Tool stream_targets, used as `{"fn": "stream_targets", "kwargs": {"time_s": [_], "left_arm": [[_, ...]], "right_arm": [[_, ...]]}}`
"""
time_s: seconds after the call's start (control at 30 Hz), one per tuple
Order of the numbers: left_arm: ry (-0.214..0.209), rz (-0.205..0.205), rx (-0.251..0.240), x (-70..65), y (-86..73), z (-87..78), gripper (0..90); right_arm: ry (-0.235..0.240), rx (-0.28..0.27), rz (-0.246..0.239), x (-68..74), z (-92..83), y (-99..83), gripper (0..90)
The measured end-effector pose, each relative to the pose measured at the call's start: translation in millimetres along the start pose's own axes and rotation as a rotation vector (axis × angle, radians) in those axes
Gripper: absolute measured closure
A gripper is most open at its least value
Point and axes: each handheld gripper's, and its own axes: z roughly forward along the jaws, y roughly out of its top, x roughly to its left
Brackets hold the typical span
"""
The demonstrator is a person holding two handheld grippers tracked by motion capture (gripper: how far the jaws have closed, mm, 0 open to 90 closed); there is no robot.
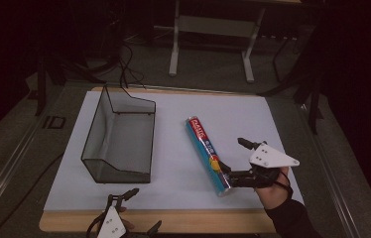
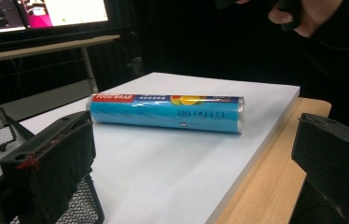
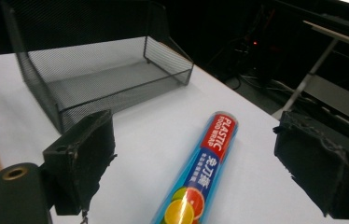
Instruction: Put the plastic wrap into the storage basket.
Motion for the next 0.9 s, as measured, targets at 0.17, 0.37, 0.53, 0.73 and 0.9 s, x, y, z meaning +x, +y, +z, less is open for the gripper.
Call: {"fn": "stream_targets", "kwargs": {"time_s": [0.17,0.37,0.53,0.73,0.9], "left_arm": [[-0.006,-0.001,0.0,-0.1,-0.1,0.3,0.1],[-0.016,-0.003,0.006,-0.5,-0.7,1.6,0.1],[-0.015,-0.001,0.007,-0.5,-0.7,1.6,0.1],[-0.02,-0.005,0.008,-0.2,-0.8,1.9,0.2],[-0.015,0.0,0.011,-0.3,-1.1,2.1,0.1]], "right_arm": [[-0.015,0.039,0.044,-4.9,11.9,7.2,11.2],[-0.035,0.062,0.058,-10.2,25.1,15.2,10.1],[-0.043,0.105,0.064,-11.6,38.6,19.3,10.0],[-0.033,0.14,0.108,-18.2,54.6,21.2,9.9],[-0.017,0.188,0.138,-24.7,70.3,19.7,9.9]]}}
